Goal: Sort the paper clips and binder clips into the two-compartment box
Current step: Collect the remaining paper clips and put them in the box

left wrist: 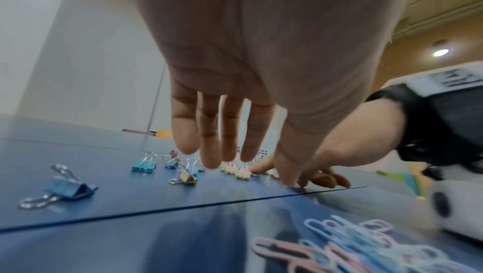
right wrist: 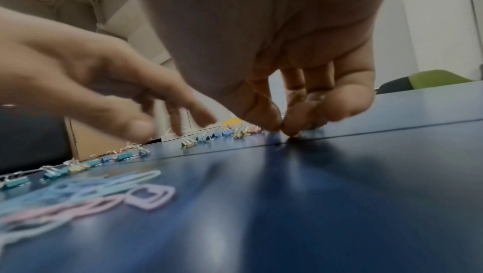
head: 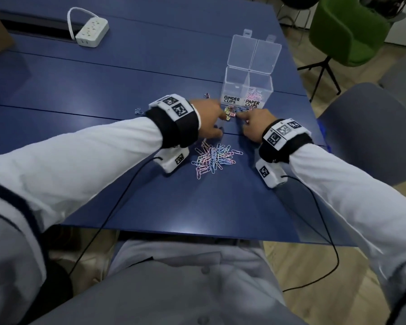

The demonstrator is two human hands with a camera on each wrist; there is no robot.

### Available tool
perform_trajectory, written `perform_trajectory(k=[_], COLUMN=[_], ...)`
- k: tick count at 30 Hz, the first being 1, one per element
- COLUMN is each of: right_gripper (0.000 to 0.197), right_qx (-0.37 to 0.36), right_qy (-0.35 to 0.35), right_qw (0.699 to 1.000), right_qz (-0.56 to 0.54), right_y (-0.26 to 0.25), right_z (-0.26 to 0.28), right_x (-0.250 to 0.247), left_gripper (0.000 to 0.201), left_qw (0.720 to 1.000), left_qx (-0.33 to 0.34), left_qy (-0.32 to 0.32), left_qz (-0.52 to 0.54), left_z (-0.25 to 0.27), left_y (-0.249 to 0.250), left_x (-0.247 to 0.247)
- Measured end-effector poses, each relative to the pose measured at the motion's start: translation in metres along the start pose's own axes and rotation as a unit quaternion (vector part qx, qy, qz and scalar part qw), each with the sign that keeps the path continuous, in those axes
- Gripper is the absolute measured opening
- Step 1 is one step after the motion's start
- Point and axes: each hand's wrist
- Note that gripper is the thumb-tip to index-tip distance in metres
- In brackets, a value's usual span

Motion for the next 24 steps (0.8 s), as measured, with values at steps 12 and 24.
perform_trajectory(k=[12,24], right_gripper=[0.034,0.022], right_qx=[0.006,-0.072], right_qy=[-0.002,0.006], right_qw=[0.998,0.987], right_qz=[-0.063,-0.145], right_y=[0.024,-0.007], right_z=[0.039,0.068], right_x=[-0.002,-0.010], left_gripper=[0.046,0.046], left_qw=[0.995,0.996], left_qx=[0.049,0.047], left_qy=[-0.003,-0.060], left_qz=[-0.086,0.048], left_z=[-0.026,0.049], left_y=[0.003,-0.012], left_x=[0.011,-0.006])
Point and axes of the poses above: each hand's wrist, its own z-axis away from the middle knuckle, its own x-axis out of the palm, y = z × x, and after that the axes turned 15 degrees about y, right-handed
